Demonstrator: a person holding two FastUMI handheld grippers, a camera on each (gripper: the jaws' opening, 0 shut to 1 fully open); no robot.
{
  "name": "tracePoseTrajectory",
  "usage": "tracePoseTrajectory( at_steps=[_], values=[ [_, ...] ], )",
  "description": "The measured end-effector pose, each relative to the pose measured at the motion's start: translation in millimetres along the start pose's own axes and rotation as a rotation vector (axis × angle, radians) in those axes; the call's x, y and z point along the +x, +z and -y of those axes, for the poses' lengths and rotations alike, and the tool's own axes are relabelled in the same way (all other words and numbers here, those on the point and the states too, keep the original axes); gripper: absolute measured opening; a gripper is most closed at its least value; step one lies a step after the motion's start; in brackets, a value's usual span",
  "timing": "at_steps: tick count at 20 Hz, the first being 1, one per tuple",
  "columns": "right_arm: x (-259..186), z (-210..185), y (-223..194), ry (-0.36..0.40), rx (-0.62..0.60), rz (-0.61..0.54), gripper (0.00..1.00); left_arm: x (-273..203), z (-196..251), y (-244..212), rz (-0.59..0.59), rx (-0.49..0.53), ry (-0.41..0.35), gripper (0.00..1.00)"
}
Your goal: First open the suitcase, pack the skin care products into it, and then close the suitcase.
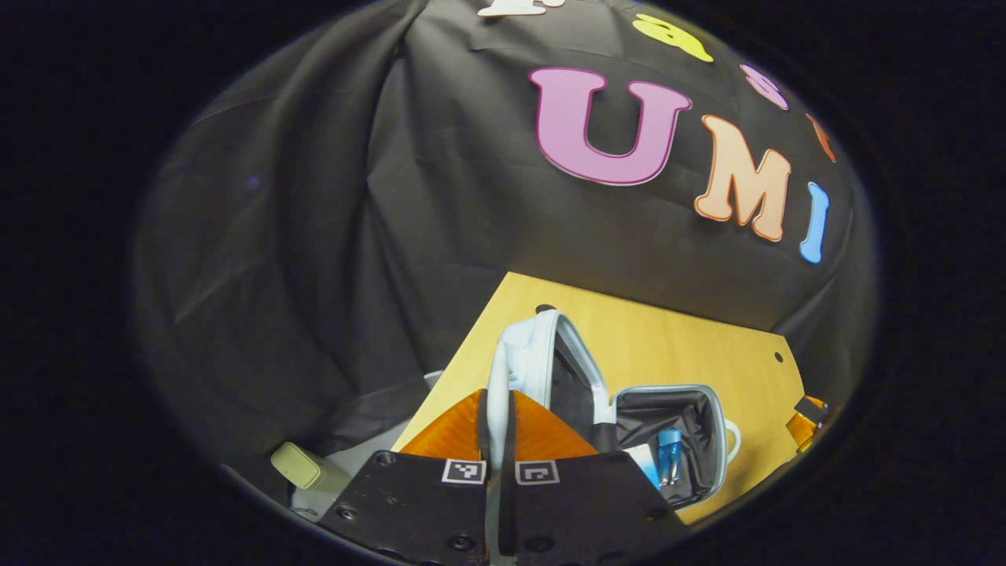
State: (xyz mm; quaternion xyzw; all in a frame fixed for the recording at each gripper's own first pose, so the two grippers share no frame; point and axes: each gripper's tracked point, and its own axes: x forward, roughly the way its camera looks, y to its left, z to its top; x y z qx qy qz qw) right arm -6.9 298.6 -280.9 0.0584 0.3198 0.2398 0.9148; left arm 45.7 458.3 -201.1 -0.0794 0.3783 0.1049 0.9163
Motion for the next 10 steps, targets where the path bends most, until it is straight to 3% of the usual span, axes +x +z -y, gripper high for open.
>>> tracePoseTrajectory(
  at_steps=[6, 10],
  values=[
    [-35, 24, 3, -0.017, 0.016, 0.035, 0.81, -23, 76, 20, 0.056, 0.043, -0.095, 0.00],
    [-59, 44, 6, -0.042, 0.019, 0.055, 0.81, -33, 151, 24, 0.079, 0.056, -0.233, 0.00]
  ],
)
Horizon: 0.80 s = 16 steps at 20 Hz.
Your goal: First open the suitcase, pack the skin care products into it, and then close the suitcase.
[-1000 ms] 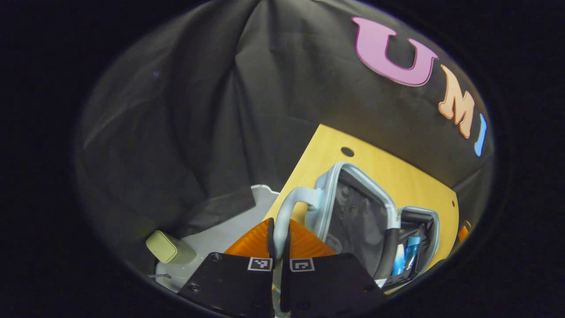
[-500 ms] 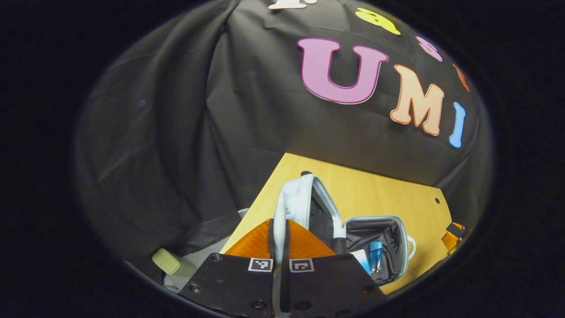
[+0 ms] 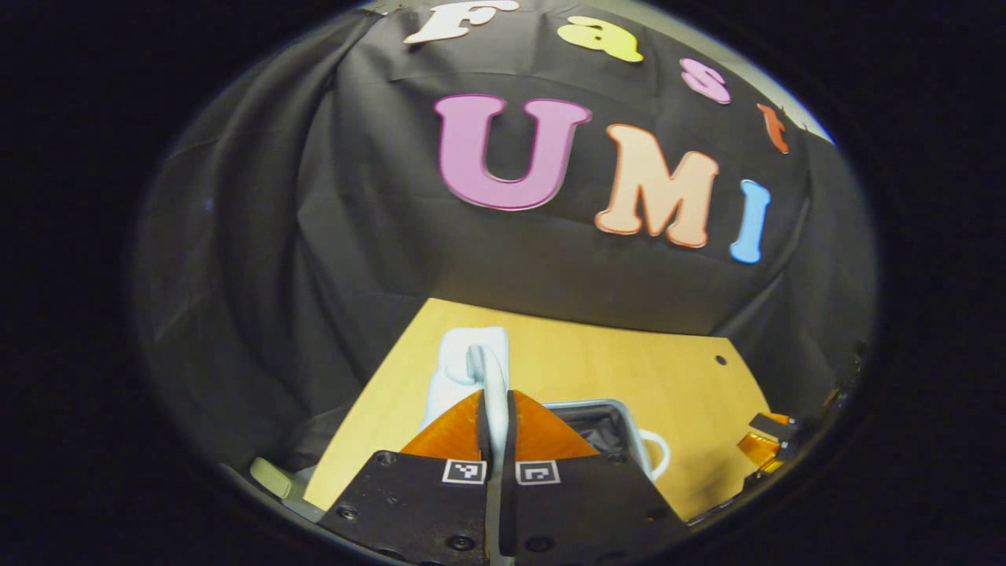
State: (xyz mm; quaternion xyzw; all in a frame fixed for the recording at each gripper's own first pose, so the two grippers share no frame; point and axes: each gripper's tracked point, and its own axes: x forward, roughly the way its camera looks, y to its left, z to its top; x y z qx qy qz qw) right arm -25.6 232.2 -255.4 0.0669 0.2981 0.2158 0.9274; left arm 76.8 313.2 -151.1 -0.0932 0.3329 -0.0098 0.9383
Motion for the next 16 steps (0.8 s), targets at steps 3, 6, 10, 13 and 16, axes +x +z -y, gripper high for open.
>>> tracePoseTrajectory(
  at_steps=[3, 6, 10, 13, 16],
  values=[
    [-17, 17, 3, -0.027, 0.006, 0.016, 0.81, 11, 58, -5, -0.006, 0.015, -0.109, 0.00],
    [-33, 33, 7, -0.059, 0.006, 0.033, 0.81, 22, 104, -11, -0.003, 0.023, -0.178, 0.00],
    [-58, 64, 10, -0.115, 0.010, 0.048, 0.81, 34, 153, -37, -0.038, -0.040, -0.274, 0.00],
    [-72, 84, 9, -0.155, 0.014, 0.049, 0.81, 50, 182, -60, -0.074, -0.032, -0.309, 0.00],
    [-83, 99, 6, -0.187, 0.016, 0.044, 0.81, 62, 206, -93, -0.139, -0.007, -0.336, 0.00]
  ],
)
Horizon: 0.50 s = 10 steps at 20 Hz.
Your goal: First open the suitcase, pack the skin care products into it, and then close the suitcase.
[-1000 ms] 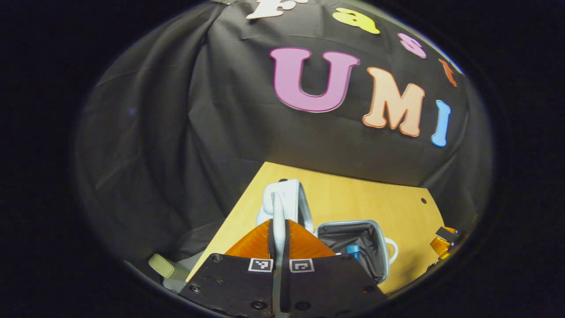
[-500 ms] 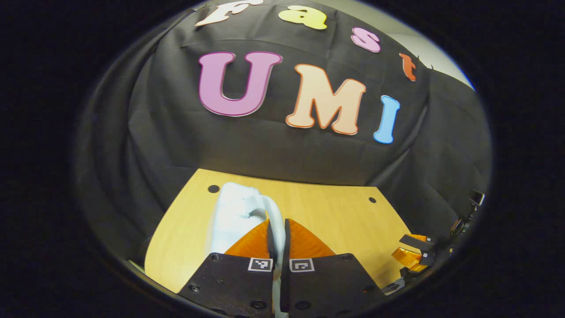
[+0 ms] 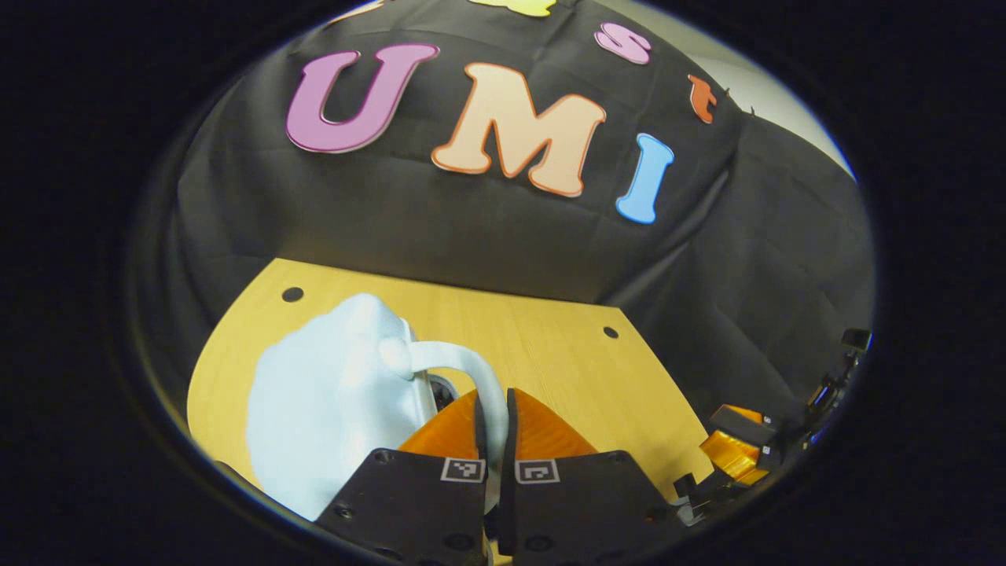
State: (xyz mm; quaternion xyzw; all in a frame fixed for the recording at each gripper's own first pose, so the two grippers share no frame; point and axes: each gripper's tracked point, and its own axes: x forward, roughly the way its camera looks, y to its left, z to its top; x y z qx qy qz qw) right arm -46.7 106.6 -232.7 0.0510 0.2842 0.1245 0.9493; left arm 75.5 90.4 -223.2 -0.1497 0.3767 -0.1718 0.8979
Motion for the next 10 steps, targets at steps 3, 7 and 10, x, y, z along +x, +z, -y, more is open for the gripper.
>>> tracePoseTrajectory(
  at_steps=[3, 7, 10],
  values=[
    [-3, 13, -2, -0.024, -0.002, -0.006, 0.72, 23, 14, -33, -0.078, 0.036, -0.010, 0.00],
    [-10, 25, -2, -0.049, -0.001, -0.008, 0.80, 54, 19, -75, -0.164, 0.054, -0.010, 0.00],
    [-12, 32, -3, -0.062, 0.004, -0.010, 0.81, 65, 22, -106, -0.217, 0.047, 0.006, 0.03]
  ],
)
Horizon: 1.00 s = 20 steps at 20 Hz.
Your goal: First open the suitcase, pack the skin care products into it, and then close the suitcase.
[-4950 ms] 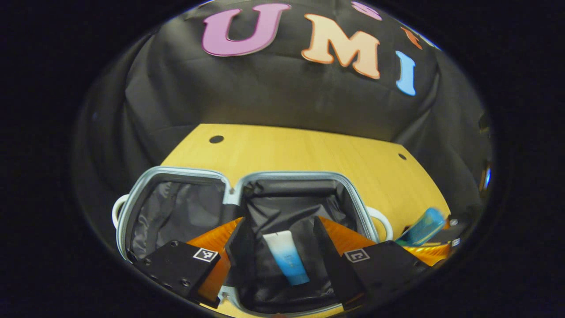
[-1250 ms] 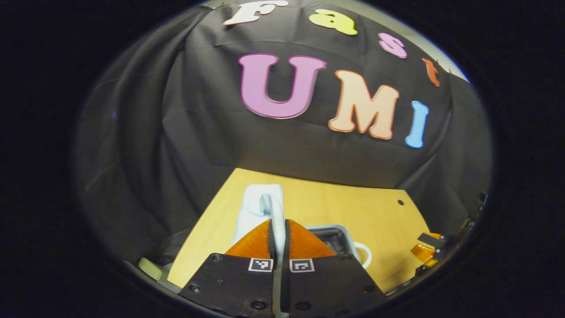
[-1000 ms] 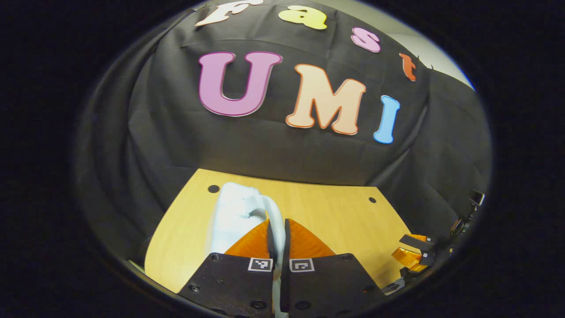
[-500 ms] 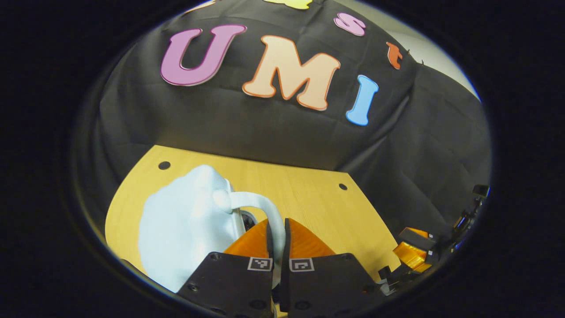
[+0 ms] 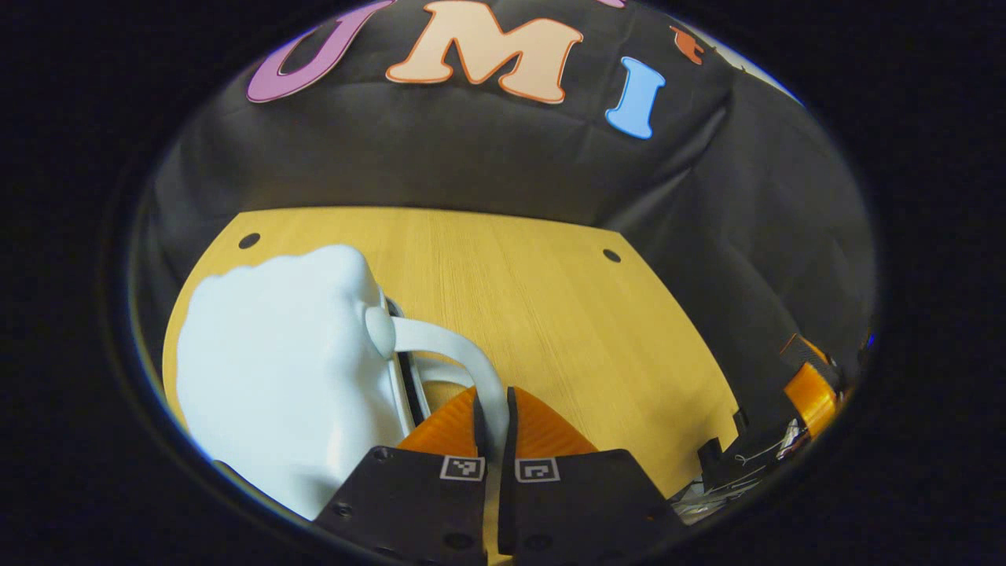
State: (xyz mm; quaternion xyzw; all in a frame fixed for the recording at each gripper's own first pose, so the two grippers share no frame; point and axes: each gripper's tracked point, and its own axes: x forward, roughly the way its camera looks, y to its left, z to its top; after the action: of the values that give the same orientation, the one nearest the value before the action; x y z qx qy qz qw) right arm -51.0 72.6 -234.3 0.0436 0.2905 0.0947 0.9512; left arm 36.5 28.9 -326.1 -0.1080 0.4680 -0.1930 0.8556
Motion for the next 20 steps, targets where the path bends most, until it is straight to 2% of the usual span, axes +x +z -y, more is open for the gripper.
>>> tracePoseTrajectory(
  at_steps=[1, 3, 4, 5, 6, 8, 9, 10, 12, 13, 14, 16, 17, 19, 20],
  values=[
    [-1, 2, 0, -0.003, 0.003, 0.001, 0.81, 10, -3, -7, -0.016, 0.004, 0.006, 0.00],
    [-4, 5, 1, 0.000, 0.008, 0.003, 0.81, 19, -4, -18, -0.037, -0.007, 0.027, 0.02],
    [-5, 8, 3, 0.001, 0.005, 0.009, 0.73, 24, -3, -17, -0.024, -0.026, 0.047, 0.12],
    [-7, 10, 5, 0.006, 0.001, 0.018, 0.81, 21, 5, -15, 0.002, -0.044, 0.038, 0.17],
    [-9, 13, 9, 0.012, -0.004, 0.026, 0.81, 19, 13, -8, 0.042, -0.045, 0.037, 0.27],
    [-12, 17, 17, 0.032, -0.015, 0.044, 0.82, 12, 33, -1, 0.132, -0.009, 0.058, 0.66],
    [-14, 21, 25, 0.037, -0.018, 0.067, 0.84, 5, 36, 3, 0.181, 0.008, 0.093, 0.86],
    [-16, 23, 36, 0.040, -0.019, 0.095, 0.84, -7, 42, 16, 0.256, 0.023, 0.103, 0.99],
    [-22, 27, 59, 0.043, -0.007, 0.154, 0.86, -38, 56, 40, 0.377, 0.046, 0.126, 0.95],
    [-25, 28, 71, 0.043, 0.004, 0.185, 0.84, -58, 58, 54, 0.447, 0.067, 0.150, 0.95],
    [-30, 27, 85, 0.041, 0.016, 0.221, 0.89, -80, 62, 65, 0.507, 0.090, 0.180, 0.96],
    [-40, 25, 113, 0.022, 0.025, 0.302, 0.92, -124, 75, 92, 0.637, 0.138, 0.221, 0.96],
    [-46, 22, 129, 0.012, 0.022, 0.349, 0.87, -148, 80, 107, 0.704, 0.165, 0.229, 0.95],
    [-57, 13, 156, -0.011, 0.014, 0.430, 1.00, -180, 89, 127, 0.797, 0.209, 0.234, 0.95],
    [-62, 6, 166, -0.022, 0.014, 0.456, 0.96, -191, 90, 133, 0.816, 0.223, 0.229, 0.95]
  ],
)
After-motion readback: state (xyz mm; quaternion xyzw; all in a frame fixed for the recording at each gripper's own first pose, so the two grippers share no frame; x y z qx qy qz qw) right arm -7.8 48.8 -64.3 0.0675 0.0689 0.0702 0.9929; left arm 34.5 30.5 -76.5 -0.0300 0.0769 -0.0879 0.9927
